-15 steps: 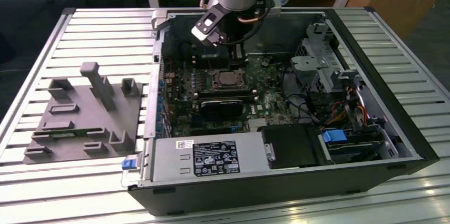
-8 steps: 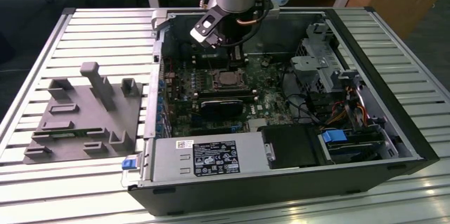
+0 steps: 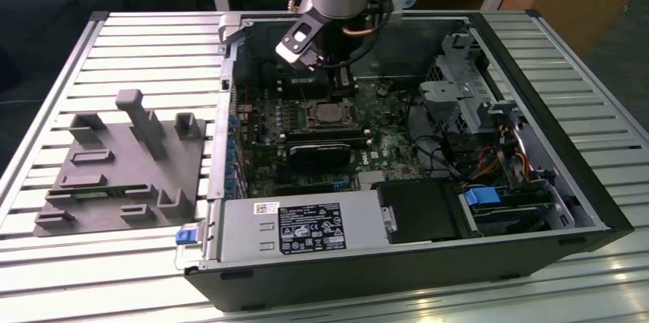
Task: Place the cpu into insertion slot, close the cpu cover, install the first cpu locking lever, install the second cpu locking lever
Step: 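Close the cpu cover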
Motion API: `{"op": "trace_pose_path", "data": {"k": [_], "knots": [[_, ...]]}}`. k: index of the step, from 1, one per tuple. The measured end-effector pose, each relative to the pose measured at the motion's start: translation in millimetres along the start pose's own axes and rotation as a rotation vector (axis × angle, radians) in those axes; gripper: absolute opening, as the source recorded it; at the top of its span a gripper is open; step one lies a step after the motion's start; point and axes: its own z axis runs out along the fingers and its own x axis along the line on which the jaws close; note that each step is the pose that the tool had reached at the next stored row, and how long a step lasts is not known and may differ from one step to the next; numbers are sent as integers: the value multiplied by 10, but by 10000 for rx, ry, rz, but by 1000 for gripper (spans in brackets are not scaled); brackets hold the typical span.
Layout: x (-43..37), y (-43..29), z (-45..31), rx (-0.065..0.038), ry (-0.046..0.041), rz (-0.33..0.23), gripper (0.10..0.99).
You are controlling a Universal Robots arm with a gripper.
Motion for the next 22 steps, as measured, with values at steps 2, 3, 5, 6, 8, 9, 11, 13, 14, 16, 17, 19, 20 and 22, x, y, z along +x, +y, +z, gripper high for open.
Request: {"op": "trace_pose_path", "data": {"k": [2, 3, 5, 6, 8, 9, 11, 13, 14, 16, 17, 19, 20, 22], "knots": [[0, 0, 2, -6, 16, -359, 102], [0, 0, 3, -9, 21, -538, 102], [0, 0, 4, -14, 29, -910, 102], [0, 0, 5, -17, 33, -1090, 102], [0, 0, 6, -23, 41, -1455, 102], [0, 0, 7, -25, 44, -1635, 102], [0, 0, 8, -31, 51, -2005, 102], [0, 0, 10, -37, 58, -2365, 102], [0, 0, 10, -39, 62, -2546, 102], [0, 0, 12, -45, 69, -2905, 102], [0, 0, 12, -48, 73, -3102, 102], [0, 0, 14, -54, 80, -3462, 102], [0, -1, 14, -56, 83, -3641, 102], [0, -1, 17, -65, 96, -4273, 102]]}}
